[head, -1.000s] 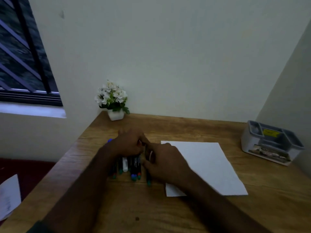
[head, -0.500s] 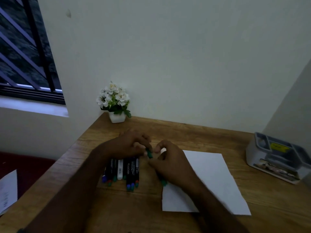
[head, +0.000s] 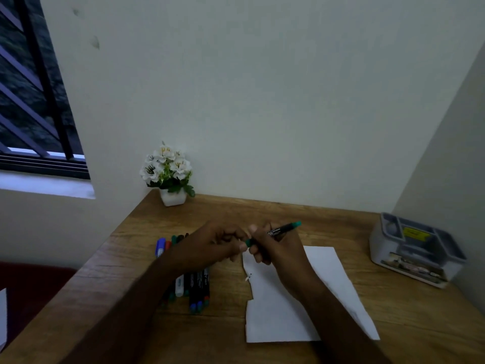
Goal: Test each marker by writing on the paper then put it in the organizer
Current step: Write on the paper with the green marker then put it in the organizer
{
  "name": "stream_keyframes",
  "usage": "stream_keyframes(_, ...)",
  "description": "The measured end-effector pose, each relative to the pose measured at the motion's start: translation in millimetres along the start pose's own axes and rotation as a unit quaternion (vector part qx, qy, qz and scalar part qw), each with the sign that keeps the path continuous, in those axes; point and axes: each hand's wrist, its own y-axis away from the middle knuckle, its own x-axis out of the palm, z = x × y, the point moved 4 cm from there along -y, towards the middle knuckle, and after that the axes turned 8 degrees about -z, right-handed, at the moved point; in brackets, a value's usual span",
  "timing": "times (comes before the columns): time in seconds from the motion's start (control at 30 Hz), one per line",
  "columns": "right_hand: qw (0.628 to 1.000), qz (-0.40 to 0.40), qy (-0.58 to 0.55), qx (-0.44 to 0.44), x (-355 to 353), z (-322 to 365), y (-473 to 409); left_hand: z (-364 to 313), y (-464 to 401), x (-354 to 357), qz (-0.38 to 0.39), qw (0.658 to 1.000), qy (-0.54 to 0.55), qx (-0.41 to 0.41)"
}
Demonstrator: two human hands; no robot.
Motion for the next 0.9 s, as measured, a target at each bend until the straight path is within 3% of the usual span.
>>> stream_keyframes(0.37, 0.995, 0.097, -0.03, 0.01, -10, 11, -3, -15, 4, 11, 0.08, 0.988, 0.13, 0.004)
stream_keyframes(0.5, 0.992, 0.014, -0.124, 0.003, -35, 18, -12, -10, 9, 1, 0.138, 0.976, 0.156, -0.068)
stream_keyframes(0.57, 0.988, -0.024, -0.155, -0.014, -45, 16, -16, -6, -1, -8, 0.075, 0.988, 0.094, -0.098)
stream_keyframes(0.63, 0.991, -0.067, -0.117, -0.011, -44, 6, -17, 3, -19, -14, -0.028, 0.996, -0.019, -0.081)
stream_keyframes(0.7, 0.993, -0.101, -0.056, 0.006, -38, -11, -13, 19, -31, -10, -0.082, 0.987, -0.13, -0.051)
stream_keyframes(0.8, 0.988, -0.134, 0.077, 0.025, -32, -29, -6, 47, -37, 5, -0.08, 0.973, -0.208, -0.067)
stream_keyframes(0.9, 0.985, -0.115, 0.13, 0.027, -26, -40, -1, 52, -36, 14, -0.073, 0.962, -0.257, -0.059)
